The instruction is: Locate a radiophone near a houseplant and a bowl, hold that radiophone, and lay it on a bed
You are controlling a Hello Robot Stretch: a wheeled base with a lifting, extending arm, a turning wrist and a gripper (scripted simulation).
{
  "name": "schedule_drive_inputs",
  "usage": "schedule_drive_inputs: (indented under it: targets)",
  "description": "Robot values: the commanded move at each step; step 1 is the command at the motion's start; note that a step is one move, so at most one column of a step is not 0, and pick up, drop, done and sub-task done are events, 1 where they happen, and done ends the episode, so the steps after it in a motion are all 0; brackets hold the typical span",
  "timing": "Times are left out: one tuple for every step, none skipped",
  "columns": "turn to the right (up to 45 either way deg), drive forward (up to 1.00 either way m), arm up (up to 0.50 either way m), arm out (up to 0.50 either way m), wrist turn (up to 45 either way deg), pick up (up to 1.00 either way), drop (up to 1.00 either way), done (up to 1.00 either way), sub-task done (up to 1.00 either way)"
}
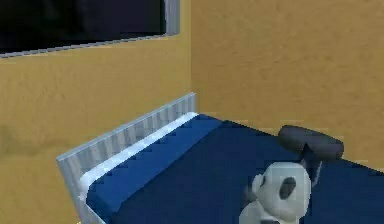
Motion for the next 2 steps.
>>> schedule_drive_inputs:
  targets:
    - [45.0,0.0,0.0,0.0,0.0,0.0,0.0,0.0,0.0]
    - [45.0,0.0,0.0,0.0,0.0,0.0,0.0,0.0,0.0]
